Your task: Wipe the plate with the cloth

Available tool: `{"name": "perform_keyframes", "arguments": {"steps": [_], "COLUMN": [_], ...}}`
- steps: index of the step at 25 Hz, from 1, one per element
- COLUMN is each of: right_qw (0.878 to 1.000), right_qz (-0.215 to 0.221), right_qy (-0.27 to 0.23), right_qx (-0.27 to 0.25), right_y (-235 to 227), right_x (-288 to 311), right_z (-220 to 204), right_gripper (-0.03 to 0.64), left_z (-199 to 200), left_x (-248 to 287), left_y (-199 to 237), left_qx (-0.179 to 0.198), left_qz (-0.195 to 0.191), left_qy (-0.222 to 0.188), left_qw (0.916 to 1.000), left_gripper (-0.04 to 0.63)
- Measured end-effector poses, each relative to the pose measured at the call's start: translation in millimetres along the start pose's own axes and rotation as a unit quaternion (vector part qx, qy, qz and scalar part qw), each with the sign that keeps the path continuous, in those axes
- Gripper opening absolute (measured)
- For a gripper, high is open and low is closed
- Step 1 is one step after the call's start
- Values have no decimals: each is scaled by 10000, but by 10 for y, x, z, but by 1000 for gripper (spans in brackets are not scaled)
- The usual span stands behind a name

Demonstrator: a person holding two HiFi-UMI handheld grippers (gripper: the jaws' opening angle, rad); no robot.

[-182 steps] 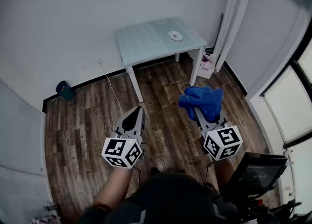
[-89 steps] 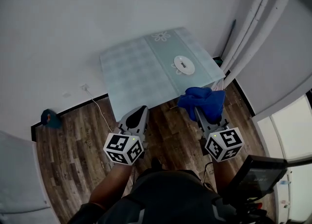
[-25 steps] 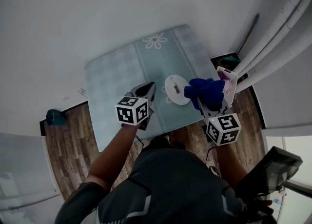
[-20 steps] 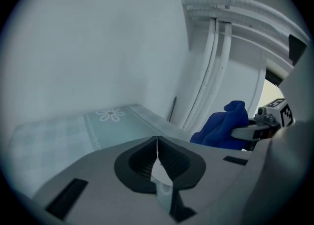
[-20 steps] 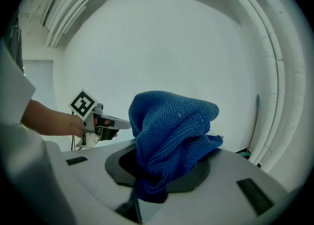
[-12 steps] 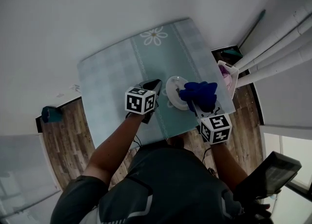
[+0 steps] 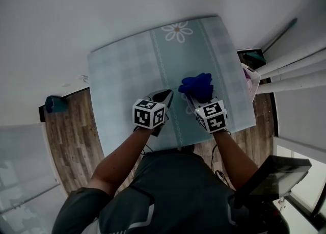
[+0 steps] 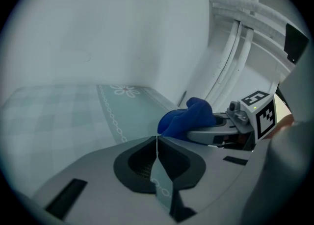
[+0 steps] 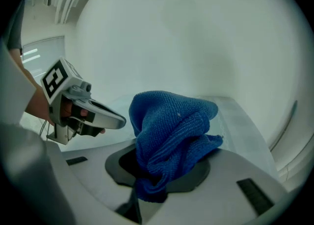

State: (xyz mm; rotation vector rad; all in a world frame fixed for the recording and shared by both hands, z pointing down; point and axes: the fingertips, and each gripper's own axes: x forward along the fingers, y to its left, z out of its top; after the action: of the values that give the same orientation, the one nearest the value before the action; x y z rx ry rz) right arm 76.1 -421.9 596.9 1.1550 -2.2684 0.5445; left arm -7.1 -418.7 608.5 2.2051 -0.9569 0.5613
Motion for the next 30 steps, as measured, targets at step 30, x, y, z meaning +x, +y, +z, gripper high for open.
{"name": "perform_keyframes", "arguments": {"steps": [30], "right_qw": [9984], "right_qz": [222], "right_qy": [481], "right_qx": [-180], "right_y": [193], "right_x": [18], "right_z": [-233], "right_gripper": [101], "left_z": [-38], "left_x": [-275], "left_y": [-54], "left_qx": [-334], "left_qz": [313], "left_qy": [-509], "left_qw": [9976], "left_gripper": [9]}}
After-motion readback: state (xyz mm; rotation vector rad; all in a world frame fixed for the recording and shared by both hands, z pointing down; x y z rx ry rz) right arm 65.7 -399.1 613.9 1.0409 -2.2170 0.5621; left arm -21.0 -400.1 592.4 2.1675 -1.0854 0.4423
